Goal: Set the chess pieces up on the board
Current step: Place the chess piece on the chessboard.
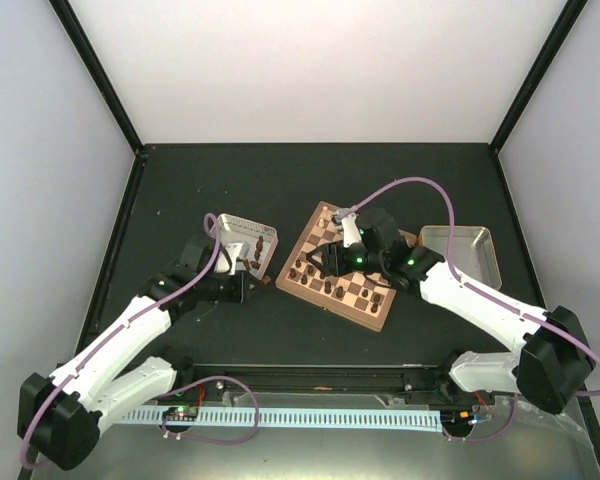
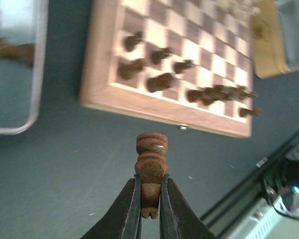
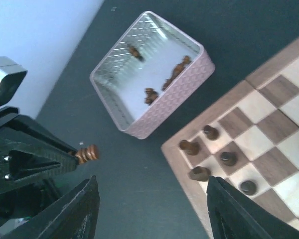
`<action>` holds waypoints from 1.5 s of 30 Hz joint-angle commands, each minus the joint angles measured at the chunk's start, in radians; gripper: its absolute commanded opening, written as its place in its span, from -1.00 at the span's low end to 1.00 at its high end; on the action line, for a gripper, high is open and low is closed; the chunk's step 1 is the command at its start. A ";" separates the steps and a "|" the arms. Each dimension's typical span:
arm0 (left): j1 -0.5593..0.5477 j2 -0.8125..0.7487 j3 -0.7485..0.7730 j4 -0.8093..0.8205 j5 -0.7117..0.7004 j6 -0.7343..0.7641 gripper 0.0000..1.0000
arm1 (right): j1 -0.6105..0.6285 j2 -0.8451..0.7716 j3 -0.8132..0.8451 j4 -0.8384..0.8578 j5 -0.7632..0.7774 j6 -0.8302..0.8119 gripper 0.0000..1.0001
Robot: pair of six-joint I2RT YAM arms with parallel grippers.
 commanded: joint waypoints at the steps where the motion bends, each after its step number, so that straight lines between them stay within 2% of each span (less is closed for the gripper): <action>1: -0.069 0.032 0.104 0.081 0.146 0.127 -0.97 | 0.000 -0.054 -0.061 0.217 -0.168 0.146 0.28; 5: -0.118 0.067 0.156 0.215 0.216 0.150 -0.97 | -0.001 -0.109 -0.146 0.373 -0.150 0.338 0.51; 8: -0.144 0.087 0.174 0.318 0.240 0.150 -0.97 | -0.001 -0.133 -0.187 0.449 -0.135 0.457 0.52; 11: -0.153 0.107 0.186 0.404 0.242 0.137 -0.97 | -0.002 -0.133 -0.192 0.469 -0.131 0.546 0.44; 20: -0.169 0.140 0.203 0.534 0.253 0.094 -0.97 | -0.003 -0.095 -0.183 0.568 -0.210 0.688 0.04; 22: -0.170 0.141 0.206 0.549 0.247 0.083 -0.97 | -0.002 -0.088 -0.185 0.586 -0.225 0.716 -0.11; 28: -0.170 0.144 0.196 0.605 0.237 0.033 -0.96 | -0.003 -0.102 -0.217 0.640 -0.207 0.788 -0.70; 31: -0.171 0.128 0.169 0.663 0.211 -0.014 -0.78 | -0.003 -0.117 -0.251 0.703 -0.171 0.873 -0.90; 33: -0.174 0.102 0.120 0.762 0.176 -0.060 -0.42 | -0.005 -0.118 -0.289 0.789 -0.154 0.975 -0.97; 35: -0.176 0.083 0.065 0.875 0.132 -0.085 -0.25 | -0.005 -0.114 -0.306 0.859 -0.136 1.047 -0.97; 38: -0.181 0.090 0.037 0.978 0.121 -0.119 -0.21 | -0.006 -0.105 -0.303 0.893 -0.126 1.110 -0.97; 45: -0.211 0.140 0.026 1.027 0.129 -0.151 -0.14 | -0.009 -0.106 -0.328 0.970 -0.084 1.173 -0.97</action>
